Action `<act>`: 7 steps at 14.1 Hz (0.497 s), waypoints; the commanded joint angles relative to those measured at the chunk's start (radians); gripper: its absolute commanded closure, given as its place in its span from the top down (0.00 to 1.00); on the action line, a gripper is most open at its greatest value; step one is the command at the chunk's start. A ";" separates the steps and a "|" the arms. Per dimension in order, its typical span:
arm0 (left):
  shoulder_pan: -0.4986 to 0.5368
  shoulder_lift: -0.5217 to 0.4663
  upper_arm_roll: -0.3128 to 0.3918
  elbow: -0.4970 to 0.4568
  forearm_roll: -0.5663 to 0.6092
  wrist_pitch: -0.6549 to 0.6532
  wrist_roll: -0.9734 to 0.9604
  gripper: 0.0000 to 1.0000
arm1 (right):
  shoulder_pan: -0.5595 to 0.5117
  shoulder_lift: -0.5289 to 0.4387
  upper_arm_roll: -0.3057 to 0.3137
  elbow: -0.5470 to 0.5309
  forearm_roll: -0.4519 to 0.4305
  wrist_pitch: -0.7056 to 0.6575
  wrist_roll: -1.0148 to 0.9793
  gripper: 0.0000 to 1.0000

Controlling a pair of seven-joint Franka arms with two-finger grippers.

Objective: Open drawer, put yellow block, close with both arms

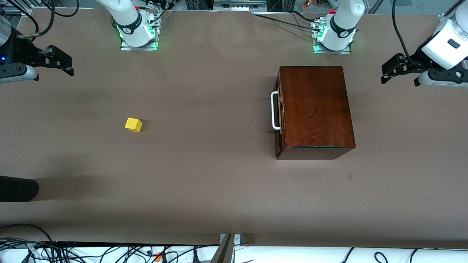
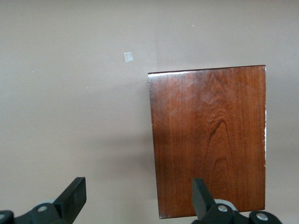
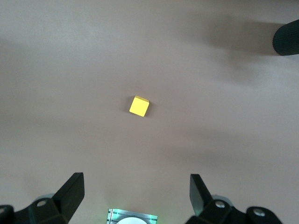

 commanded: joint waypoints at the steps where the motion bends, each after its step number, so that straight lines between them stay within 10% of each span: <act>1: -0.011 0.031 -0.046 0.027 -0.015 -0.010 -0.001 1.00 | -0.002 0.011 -0.001 0.029 0.017 -0.015 -0.010 1.00; 7: -0.022 0.148 -0.285 0.104 -0.001 0.013 -0.288 1.00 | -0.002 0.011 0.000 0.029 0.015 -0.015 -0.008 1.00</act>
